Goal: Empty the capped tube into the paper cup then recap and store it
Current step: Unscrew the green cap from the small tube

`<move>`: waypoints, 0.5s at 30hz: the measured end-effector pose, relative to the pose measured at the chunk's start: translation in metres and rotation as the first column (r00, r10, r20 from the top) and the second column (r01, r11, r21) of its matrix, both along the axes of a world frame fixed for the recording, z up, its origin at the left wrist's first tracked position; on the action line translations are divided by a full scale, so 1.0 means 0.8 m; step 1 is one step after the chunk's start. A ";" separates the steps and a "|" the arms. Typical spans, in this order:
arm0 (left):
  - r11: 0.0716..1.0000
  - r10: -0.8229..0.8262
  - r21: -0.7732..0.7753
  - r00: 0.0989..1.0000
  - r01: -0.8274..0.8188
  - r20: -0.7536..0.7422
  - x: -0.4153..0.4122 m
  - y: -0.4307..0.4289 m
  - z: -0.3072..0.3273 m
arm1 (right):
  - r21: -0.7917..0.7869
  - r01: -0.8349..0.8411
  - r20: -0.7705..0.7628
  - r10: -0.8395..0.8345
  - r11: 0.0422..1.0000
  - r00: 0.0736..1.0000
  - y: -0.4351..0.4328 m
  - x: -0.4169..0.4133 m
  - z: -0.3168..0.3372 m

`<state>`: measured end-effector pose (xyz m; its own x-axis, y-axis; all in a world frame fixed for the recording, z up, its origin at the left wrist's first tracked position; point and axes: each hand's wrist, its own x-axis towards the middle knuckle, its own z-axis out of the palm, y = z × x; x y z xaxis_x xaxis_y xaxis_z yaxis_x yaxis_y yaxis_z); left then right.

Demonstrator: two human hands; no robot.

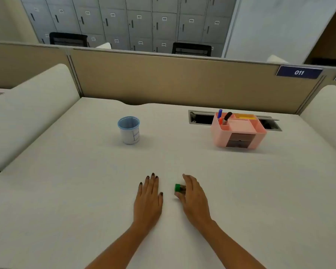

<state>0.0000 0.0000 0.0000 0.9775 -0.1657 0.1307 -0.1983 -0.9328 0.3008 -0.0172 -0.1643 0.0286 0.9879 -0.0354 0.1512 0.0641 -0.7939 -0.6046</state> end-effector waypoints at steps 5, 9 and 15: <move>0.999 0.037 -0.022 0.999 -0.037 0.026 -0.006 -0.002 0.005 | -0.170 -0.002 0.035 0.008 0.986 0.999 0.002 -0.001 -0.001; 0.930 0.088 -0.355 0.995 -0.098 -0.045 -0.006 -0.009 0.014 | 0.019 0.058 0.049 -0.059 0.998 0.997 0.008 -0.003 0.007; 0.411 0.089 -0.870 0.961 -0.274 -0.260 -0.011 -0.036 0.062 | 0.470 0.101 -0.058 -0.083 0.877 0.995 0.026 -0.003 0.028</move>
